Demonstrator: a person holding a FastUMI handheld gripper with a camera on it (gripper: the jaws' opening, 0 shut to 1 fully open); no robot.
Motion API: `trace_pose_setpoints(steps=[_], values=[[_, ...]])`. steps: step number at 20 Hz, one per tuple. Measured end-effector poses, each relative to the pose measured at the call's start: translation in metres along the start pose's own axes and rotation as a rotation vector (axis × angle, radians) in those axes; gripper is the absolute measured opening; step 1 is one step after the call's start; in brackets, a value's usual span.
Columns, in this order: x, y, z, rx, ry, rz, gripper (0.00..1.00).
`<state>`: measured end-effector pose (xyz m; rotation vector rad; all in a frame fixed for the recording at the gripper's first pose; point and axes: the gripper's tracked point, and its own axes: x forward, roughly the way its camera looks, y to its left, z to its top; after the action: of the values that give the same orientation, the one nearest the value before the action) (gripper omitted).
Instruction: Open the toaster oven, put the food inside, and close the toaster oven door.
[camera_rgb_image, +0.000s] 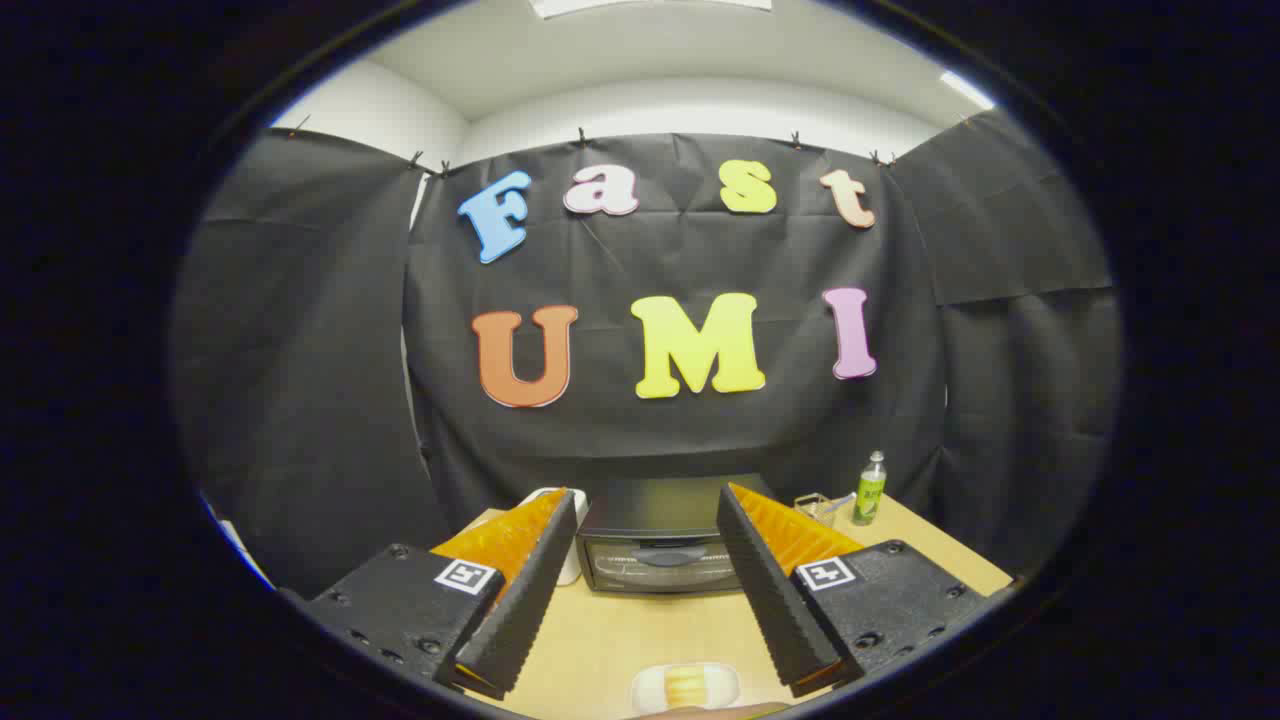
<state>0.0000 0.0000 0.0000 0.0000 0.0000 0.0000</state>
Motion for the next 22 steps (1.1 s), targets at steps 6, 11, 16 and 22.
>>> trace_pose_setpoints(steps=[6, 11, 16, 22], values=[[0.012, -0.008, -0.002, 0.024, 0.032, -0.027, 0.94], [0.026, -0.01, 0.004, 0.01, 0.046, -0.038, 0.94], [0.056, -0.011, 0.0, 0.008, 0.057, -0.024, 0.94], [0.114, -0.021, -0.024, 0.003, 0.078, -0.025, 0.94]])
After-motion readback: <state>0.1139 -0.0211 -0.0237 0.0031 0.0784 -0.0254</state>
